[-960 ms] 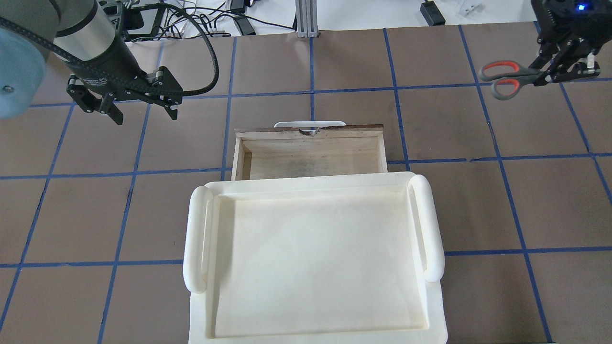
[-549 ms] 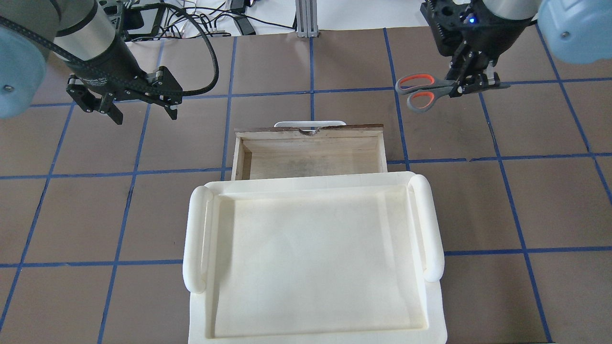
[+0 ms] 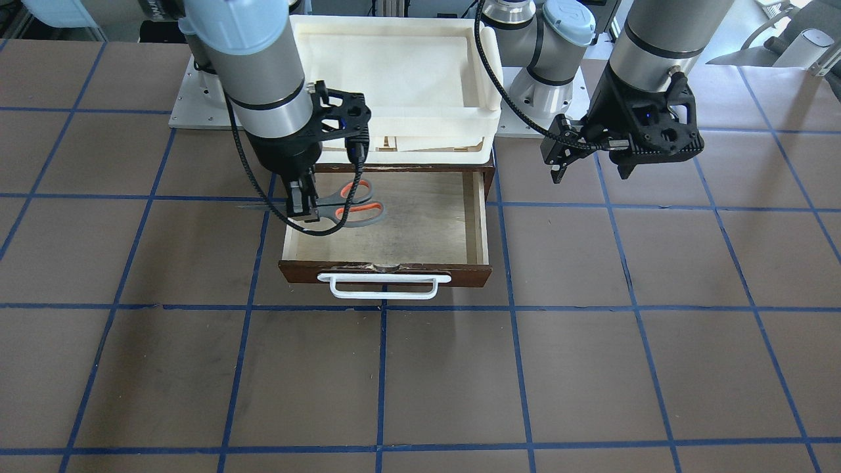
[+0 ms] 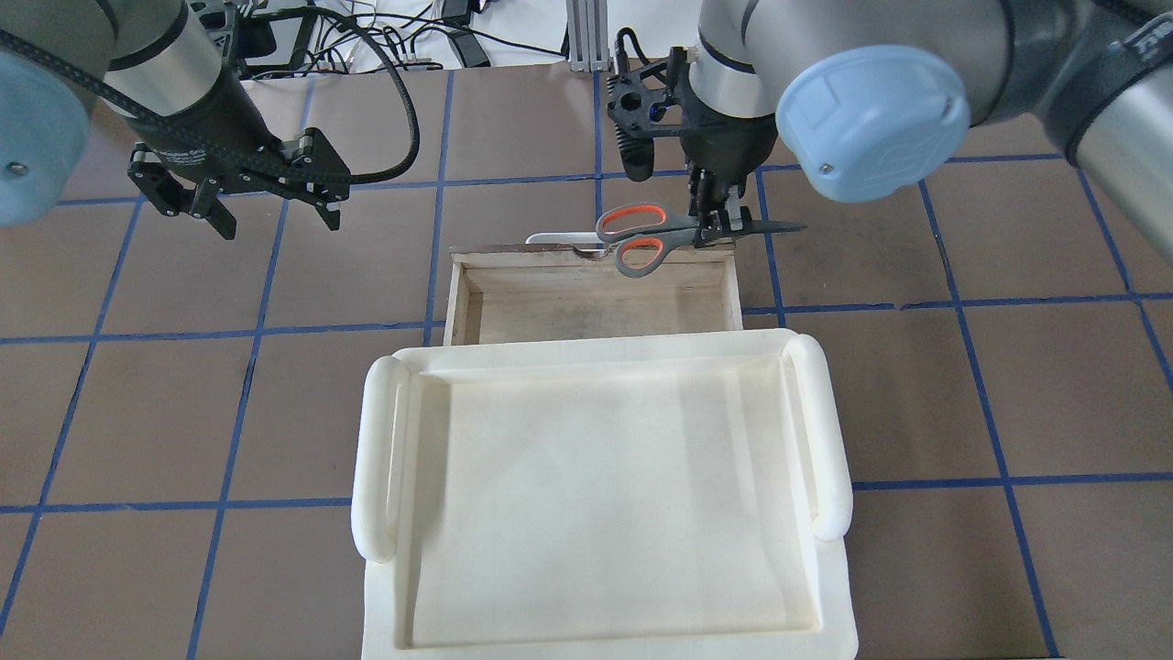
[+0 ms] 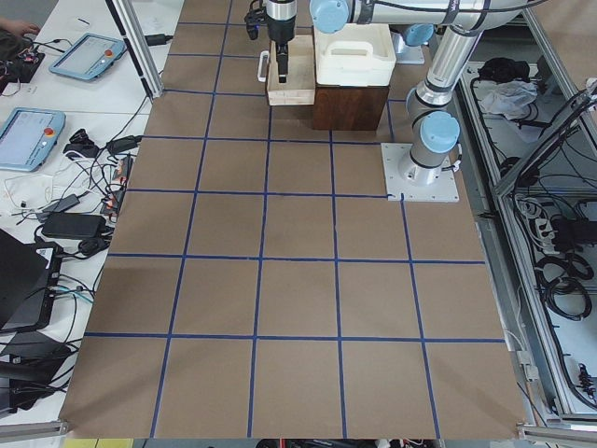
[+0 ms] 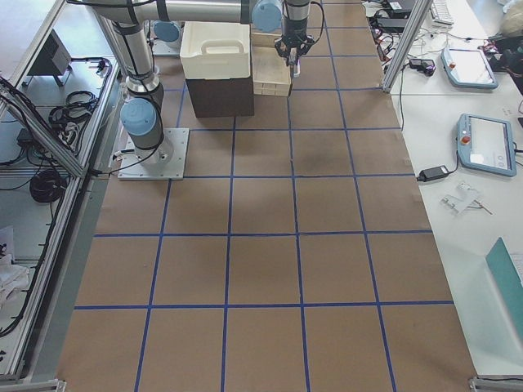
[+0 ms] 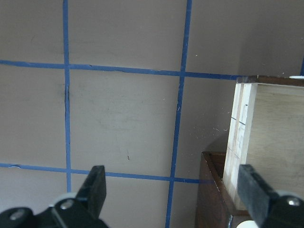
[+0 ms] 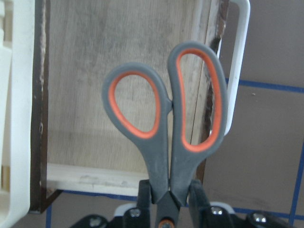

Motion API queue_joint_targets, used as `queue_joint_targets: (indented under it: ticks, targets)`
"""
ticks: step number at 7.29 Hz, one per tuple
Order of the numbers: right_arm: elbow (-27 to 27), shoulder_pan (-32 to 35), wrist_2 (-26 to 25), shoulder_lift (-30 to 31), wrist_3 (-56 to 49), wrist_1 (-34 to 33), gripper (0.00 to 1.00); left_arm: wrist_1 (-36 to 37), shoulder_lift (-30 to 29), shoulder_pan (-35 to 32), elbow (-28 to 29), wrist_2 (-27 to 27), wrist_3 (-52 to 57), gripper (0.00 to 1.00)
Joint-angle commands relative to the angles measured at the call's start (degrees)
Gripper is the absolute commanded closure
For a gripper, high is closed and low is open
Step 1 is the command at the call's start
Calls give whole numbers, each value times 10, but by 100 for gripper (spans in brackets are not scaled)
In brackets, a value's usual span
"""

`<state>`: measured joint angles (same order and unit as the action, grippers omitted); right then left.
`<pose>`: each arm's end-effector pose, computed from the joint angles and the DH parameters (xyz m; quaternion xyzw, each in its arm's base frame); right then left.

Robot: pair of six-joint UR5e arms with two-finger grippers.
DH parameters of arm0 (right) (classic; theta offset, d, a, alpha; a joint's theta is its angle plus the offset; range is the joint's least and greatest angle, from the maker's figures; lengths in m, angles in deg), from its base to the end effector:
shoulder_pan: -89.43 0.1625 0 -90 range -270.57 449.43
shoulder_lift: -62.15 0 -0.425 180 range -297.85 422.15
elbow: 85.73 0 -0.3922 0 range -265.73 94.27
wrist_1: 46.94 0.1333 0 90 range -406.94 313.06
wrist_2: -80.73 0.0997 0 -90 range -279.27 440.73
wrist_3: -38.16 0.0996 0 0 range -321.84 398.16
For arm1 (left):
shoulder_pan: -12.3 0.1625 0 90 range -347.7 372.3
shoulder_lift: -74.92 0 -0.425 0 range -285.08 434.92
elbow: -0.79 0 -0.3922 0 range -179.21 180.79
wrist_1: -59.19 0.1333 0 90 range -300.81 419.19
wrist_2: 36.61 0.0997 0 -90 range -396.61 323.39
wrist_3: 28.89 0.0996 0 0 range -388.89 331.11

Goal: Put scissors in drawer and close it
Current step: 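Lower the scissors into the drawer and open the right gripper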

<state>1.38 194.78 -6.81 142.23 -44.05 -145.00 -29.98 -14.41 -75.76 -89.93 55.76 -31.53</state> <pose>0.2820 -0.5074 0.4354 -0.7521 0.6586 -0.0193 0.0130 -0.1126 -0.4924 0.4890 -0.0401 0.9990 -0.0069 0.0206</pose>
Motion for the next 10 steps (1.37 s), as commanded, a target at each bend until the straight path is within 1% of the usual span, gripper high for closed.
queue_joint_targets:
  ticks: [1, 3, 6, 7, 8, 10]
  targets:
    - [0, 49, 5, -22, 21, -30, 100, 0, 0, 0, -1, 0, 0, 0]
    - [0, 85, -2, -55, 48, -41, 100, -1, 1, 0, -1, 1, 0, 0]
    - [3, 89, 1, -78, 73, -42, 100, -2, 1, 0, -1, 1, 0, 0]
    - [2, 88, -1, -88, 77, -60, 100, -2, 1, 0, -1, 2, 0, 0]
    - [4, 88, 5, -92, 79, -65, 100, -3, 1, 0, -1, 2, 0, 0]
    - [5, 88, 1, -99, 80, -64, 100, 1, 1, 0, -1, 0, 0, 0]
